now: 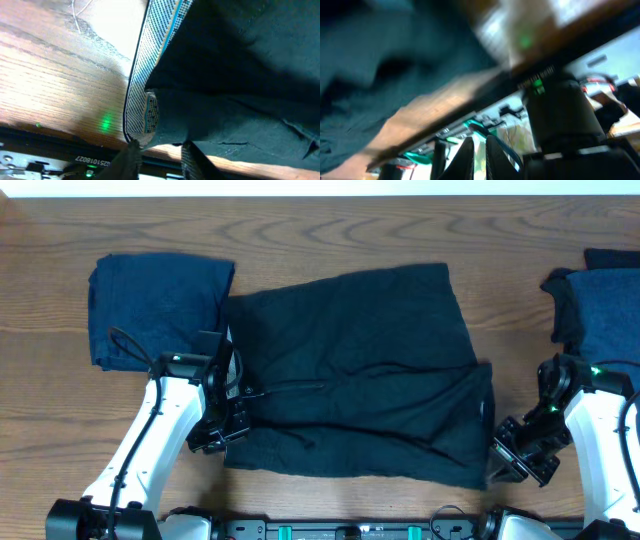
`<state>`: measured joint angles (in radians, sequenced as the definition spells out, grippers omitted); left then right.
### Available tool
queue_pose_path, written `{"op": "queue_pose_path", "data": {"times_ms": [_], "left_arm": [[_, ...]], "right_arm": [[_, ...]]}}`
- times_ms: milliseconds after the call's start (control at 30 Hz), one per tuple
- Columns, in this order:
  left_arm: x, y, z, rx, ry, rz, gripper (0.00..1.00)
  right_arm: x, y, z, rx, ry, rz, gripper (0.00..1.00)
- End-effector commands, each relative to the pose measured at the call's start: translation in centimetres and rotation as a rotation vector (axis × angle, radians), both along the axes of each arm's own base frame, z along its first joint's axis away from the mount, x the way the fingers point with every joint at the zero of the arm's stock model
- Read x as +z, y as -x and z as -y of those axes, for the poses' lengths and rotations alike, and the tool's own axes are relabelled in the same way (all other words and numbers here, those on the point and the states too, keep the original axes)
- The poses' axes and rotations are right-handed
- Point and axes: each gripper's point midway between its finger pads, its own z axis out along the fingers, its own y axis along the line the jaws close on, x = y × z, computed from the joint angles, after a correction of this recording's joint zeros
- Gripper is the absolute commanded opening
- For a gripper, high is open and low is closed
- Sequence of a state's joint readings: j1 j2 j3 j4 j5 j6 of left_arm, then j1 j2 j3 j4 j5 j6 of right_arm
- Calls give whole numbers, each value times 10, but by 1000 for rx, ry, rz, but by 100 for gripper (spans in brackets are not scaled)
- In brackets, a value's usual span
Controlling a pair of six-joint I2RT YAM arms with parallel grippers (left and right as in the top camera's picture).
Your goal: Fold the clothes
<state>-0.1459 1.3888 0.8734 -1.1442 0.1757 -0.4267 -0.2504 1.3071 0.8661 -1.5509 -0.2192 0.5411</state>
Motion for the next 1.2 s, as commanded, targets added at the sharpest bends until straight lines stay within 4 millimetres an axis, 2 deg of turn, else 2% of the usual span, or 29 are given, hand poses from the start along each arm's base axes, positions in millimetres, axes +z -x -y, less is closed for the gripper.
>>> {"op": "queue_pose_path", "data": {"times_ms": [0,33,67,100,200,333,367,433,500,533,567,633,667,700,933,1067,1167], "left_arm": [[1,-1,-3,-9,-9,3,42],[2,-3,-2,-19,-6,11,47],[4,-7,-2,-22,-4,22,50],[7,-10,-1,-22,-3,35,53],[20,-24,1,-24,5,90,56],[43,-40,4,-26,25,177,56],[48,-43,5,-26,32,199,56],[60,-50,9,-35,57,250,52],[68,-56,17,-73,106,301,37],[71,-59,22,-89,132,323,31],[73,-63,26,-91,154,344,22],[76,-71,31,-96,179,379,9],[76,-76,31,-107,180,400,6],[76,-81,32,-121,181,419,6],[57,-106,36,-119,182,417,6],[35,-121,38,-117,179,390,6],[16,-125,38,-114,175,341,6]], "right_arm": [[2,7,1,37,-9,-12,12],[3,8,1,52,-17,-15,35],[3,9,1,64,-21,-14,95],[3,9,2,78,-17,-12,99],[3,3,1,110,-39,28,99],[11,-20,-5,171,-100,152,99],[15,-28,-4,206,-111,197,99],[24,-45,-3,267,-117,288,90],[34,-62,-1,292,-101,361,82],[39,-70,-1,299,-97,398,73],[44,-81,-3,308,-93,447,61],[52,-102,-4,336,-77,536,21],[54,-113,-5,355,-64,580,6],[56,-121,-7,369,-54,615,1],[48,-169,-33,481,-49,746,1],[27,-196,-51,569,-37,767,1],[4,-214,-64,618,-31,762,1]]}}
